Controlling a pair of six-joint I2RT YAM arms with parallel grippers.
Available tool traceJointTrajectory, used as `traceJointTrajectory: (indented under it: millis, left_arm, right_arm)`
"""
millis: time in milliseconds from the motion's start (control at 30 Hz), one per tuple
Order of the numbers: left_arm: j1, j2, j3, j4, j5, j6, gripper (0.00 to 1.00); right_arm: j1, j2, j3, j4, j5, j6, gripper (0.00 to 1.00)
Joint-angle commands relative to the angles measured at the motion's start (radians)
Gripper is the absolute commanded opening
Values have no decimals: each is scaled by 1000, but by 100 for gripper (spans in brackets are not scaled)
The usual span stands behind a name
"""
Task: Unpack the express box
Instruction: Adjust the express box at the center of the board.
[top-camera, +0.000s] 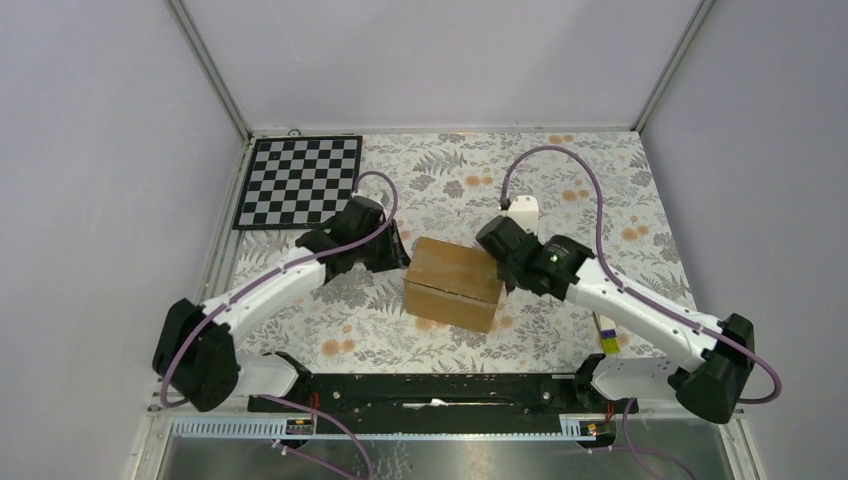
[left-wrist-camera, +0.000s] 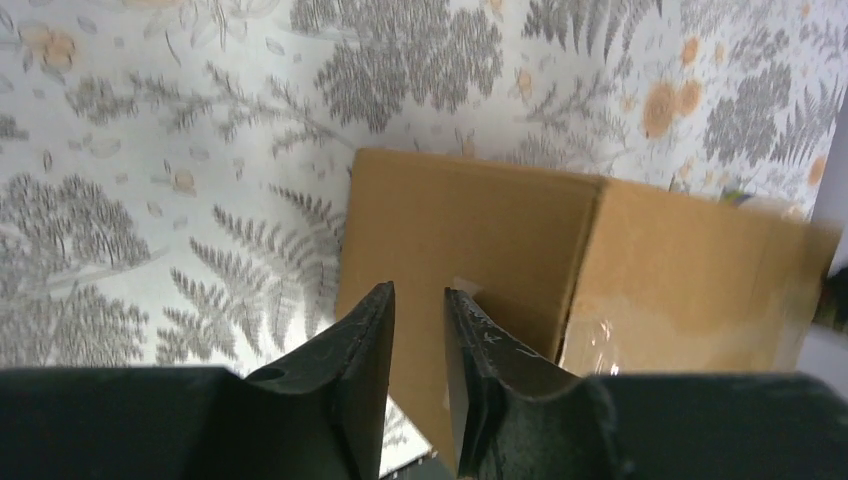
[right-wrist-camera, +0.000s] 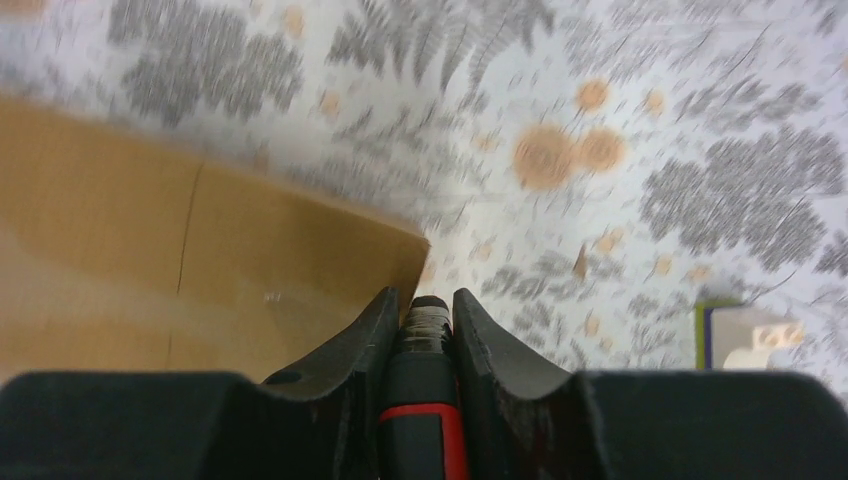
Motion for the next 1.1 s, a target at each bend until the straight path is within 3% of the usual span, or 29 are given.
traceJointTrajectory:
  millis: [0,233,333,467,633,800,933,1067]
  left_arm:
    - [-100,-141,-69,-18,-21,-88,28]
    - [-240,-320,-195,-41,-40,-217,28]
    - [-261,-357,-186,-88,-56,-220,29]
    - [-262,-400,-122,-169,-80,-192,30]
    - [-260,-434,17,-283,-136,-141,31]
    - [-223,-401,119,-361,-312,-99,30]
    - [-62,-345,74,-277,-203,-42,29]
    - [-26,-265,26,-190,-141,-15,25]
  right_arm:
    - [-105,114,84,305,-18,-172,0]
    - [-146,398,290,518,-110,-379,0]
    - [-147,503,396,529,-147,-425,0]
    - [-147,604,530,457,-85,-479,0]
    - [-164,609,607,370,69,-507,0]
    - [-215,564,618,262,181,-468,0]
    - [-221,509,546,172,245,-400,0]
    - [-221,415,409,156,202,-311,0]
